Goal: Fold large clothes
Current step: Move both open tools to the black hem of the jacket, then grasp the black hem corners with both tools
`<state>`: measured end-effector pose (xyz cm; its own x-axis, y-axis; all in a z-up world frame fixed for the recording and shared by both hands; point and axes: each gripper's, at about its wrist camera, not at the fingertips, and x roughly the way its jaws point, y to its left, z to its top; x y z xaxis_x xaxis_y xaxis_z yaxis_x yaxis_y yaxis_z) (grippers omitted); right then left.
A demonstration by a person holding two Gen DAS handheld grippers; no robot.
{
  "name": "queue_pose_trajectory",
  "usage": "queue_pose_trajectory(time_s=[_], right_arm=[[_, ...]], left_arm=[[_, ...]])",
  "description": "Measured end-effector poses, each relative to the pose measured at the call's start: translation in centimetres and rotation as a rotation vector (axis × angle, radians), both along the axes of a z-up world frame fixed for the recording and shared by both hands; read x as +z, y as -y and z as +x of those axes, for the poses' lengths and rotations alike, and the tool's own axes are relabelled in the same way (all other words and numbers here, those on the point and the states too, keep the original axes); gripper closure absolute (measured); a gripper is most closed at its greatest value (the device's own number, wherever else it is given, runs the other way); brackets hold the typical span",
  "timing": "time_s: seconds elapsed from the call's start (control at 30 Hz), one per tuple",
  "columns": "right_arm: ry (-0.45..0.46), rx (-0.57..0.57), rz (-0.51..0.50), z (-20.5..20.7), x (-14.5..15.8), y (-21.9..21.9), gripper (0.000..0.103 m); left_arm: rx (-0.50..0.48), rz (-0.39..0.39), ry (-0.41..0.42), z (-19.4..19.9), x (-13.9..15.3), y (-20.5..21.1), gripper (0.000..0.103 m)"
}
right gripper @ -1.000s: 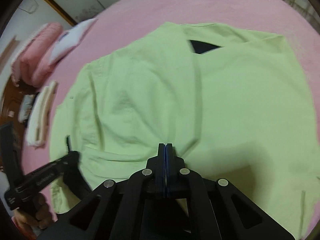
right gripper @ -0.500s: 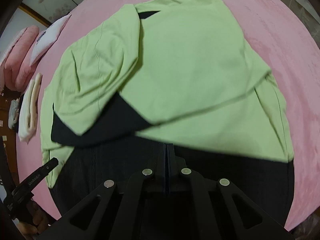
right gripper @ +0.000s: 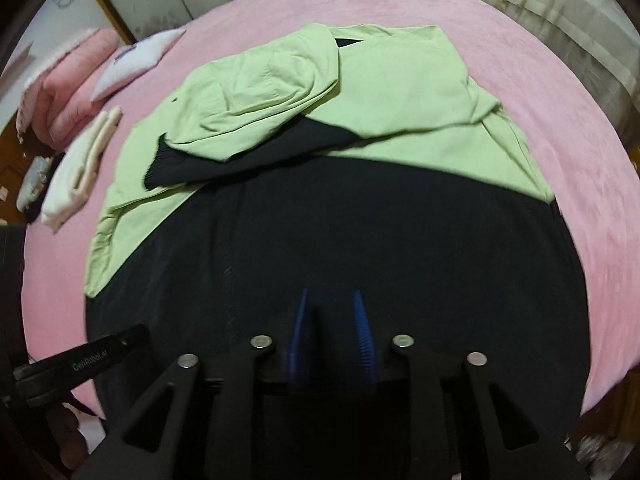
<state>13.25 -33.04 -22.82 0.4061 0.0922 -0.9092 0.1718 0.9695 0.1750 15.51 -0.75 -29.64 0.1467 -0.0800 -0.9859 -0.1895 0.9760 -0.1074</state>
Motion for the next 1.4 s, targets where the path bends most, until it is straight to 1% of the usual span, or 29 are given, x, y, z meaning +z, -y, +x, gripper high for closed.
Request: queue_pose_trajectory(time_s=[0.1, 0.13, 0.2, 0.23, 0.27, 0.33, 0.37, 0.4, 0.5, 0.57, 0.7, 0.77, 0.87, 1.0, 1.07, 1.1, 1.17, 1.27, 1.4], right_arm=[[0.016, -0.014, 0.001, -3.0, 1.0, -1.5, 0.072], [0.023, -0.021, -0.001, -4.1, 1.4, -2.0, 0.071], [0.031, -0.038, -0.007, -6.5, 2.5, -2.2, 0.067], [0.033, -0.046, -0.008, -7.4, 2.9, -2.2, 0.066], [0.035, -0.06, -0.005, -8.7, 3.4, -2.4, 0.064], [0.027, -0.08, 0.01, -10.5, 4.1, -2.2, 0.054], [0.017, -0.096, 0.023, -11.8, 4.5, -2.2, 0.047], [0.014, -0.108, 0.034, -12.6, 4.6, -2.0, 0.042], [0.016, -0.156, 0.078, -15.4, 4.9, -1.4, 0.035], [0.021, -0.181, 0.102, -17.1, 4.7, -0.8, 0.034], [0.007, -0.214, 0.123, -19.3, 3.3, 0.4, 0.031], [-0.02, -0.225, 0.121, -20.4, 2.3, 1.3, 0.029], [-0.054, -0.24, 0.139, -21.0, 0.8, 3.0, 0.027], [-0.125, -0.263, 0.176, -21.8, -1.4, 5.9, 0.026], [-0.154, -0.278, 0.182, -21.6, -2.6, 7.7, 0.025], [-0.173, -0.272, 0.179, -21.5, -3.2, 8.7, 0.021], [-0.203, -0.267, 0.187, -21.1, -4.4, 10.3, 0.018], [-0.237, -0.285, 0.183, -20.9, -6.1, 13.2, 0.018], [-0.243, -0.34, 0.21, -21.3, -7.4, 17.3, 0.018]], left_arm=[[-0.022, 0.021, -0.005, -2.5, 1.1, -1.1, 0.095], [-0.031, 0.025, 0.002, -3.2, 1.5, -1.4, 0.092], [-0.047, 0.043, 0.018, -4.7, 2.7, -1.9, 0.082], [-0.052, 0.053, 0.031, -5.6, 3.5, -2.3, 0.073], [-0.051, 0.058, 0.04, -6.0, 4.1, -2.7, 0.063], [-0.039, 0.062, 0.054, -7.3, 5.1, -3.1, 0.055], [-0.033, 0.059, 0.055, -7.8, 5.4, -3.2, 0.054], [-0.025, 0.049, 0.054, -8.3, 5.6, -3.5, 0.054], [0.0, 0.021, 0.044, -10.1, 5.8, -3.5, 0.053], [0.028, 0.012, 0.044, -11.5, 5.4, -3.7, 0.052], [0.105, -0.031, 0.019, -12.7, 2.5, -3.3, 0.046], [0.136, -0.054, -0.016, -13.8, 0.8, -3.3, 0.045], [0.177, -0.059, -0.058, -15.1, -1.0, -3.1, 0.045], [0.273, -0.075, -0.097, -16.3, -3.0, -3.6, 0.045], [0.329, -0.105, -0.107, -16.8, -4.1, -4.5, 0.044], [0.344, -0.104, -0.11, -17.0, -4.4, -4.8, 0.044], [0.385, -0.08, -0.114, -17.5, -5.0, -6.0, 0.043], [0.43, -0.056, -0.115, -18.0, -5.7, -8.0, 0.042], [0.465, -0.071, -0.119, -18.1, -6.1, -11.1, 0.041]])
